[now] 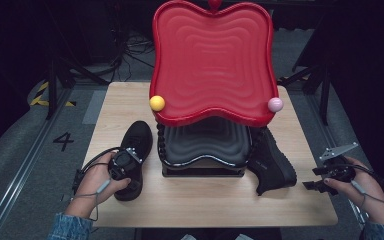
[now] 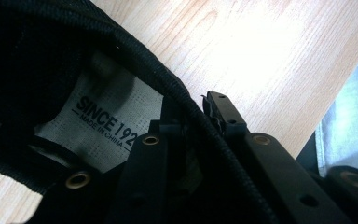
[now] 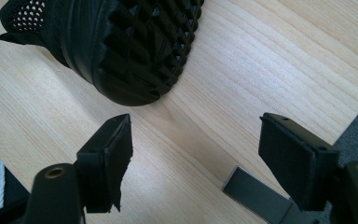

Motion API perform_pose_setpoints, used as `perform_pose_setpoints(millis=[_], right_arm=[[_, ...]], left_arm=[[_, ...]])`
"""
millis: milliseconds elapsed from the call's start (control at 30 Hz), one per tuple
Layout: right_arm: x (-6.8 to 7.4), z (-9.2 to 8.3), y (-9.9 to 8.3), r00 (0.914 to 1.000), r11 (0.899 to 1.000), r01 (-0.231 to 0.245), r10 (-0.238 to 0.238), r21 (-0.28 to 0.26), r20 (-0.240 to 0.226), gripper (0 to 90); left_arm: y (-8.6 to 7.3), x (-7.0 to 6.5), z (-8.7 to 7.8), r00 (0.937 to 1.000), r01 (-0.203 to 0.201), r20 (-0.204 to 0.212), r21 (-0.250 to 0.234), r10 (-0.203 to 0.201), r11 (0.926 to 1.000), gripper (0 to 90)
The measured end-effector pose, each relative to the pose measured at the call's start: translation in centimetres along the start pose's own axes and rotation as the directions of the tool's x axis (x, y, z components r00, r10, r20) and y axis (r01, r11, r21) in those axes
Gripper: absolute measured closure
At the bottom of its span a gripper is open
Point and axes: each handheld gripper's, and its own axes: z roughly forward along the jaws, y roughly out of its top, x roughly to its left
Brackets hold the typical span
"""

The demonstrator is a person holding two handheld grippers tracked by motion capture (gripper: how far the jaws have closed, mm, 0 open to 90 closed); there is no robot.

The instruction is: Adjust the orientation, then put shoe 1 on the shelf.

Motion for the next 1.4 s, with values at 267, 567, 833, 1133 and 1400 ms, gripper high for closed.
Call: perform_pose_setpoints(millis=[267,567,833,1133,1400], right_arm=[[0.0,0.1,-0.2,1.0,1.0,0.001,-0.001,0.001,0.003,26.7],[0.0,0.0,-0.5,0.9999,1.0,-0.01,0.01,-0.004,0.003,26.7],[0.0,0.1,-0.6,0.9999,1.0,-0.015,0.015,-0.001,0.003,26.6],[0.0,-0.1,-0.5,0.9999,1.0,-0.012,0.012,-0.006,0.006,26.5],[0.0,0.0,-0.3,1.0,1.0,-0.006,0.006,-0.007,0.003,26.5]], left_arm=[[0.1,-0.1,0.4,1.0,0.002,-0.003,0.009,-0.002,1.0,74.2],[0.2,0.1,0.0,0.9991,0.04,0.016,0.005,-0.041,0.9992,86.7],[0.3,0.2,-0.5,0.9977,0.065,0.022,-0.009,-0.065,0.9979,88.2],[1.0,-0.7,-3.1,0.9977,0.053,0.045,-0.017,-0.052,0.9985,88.0],[1.8,-2.0,-6.7,0.9993,0.027,0.027,-0.028,-0.026,0.9992,88.0]])
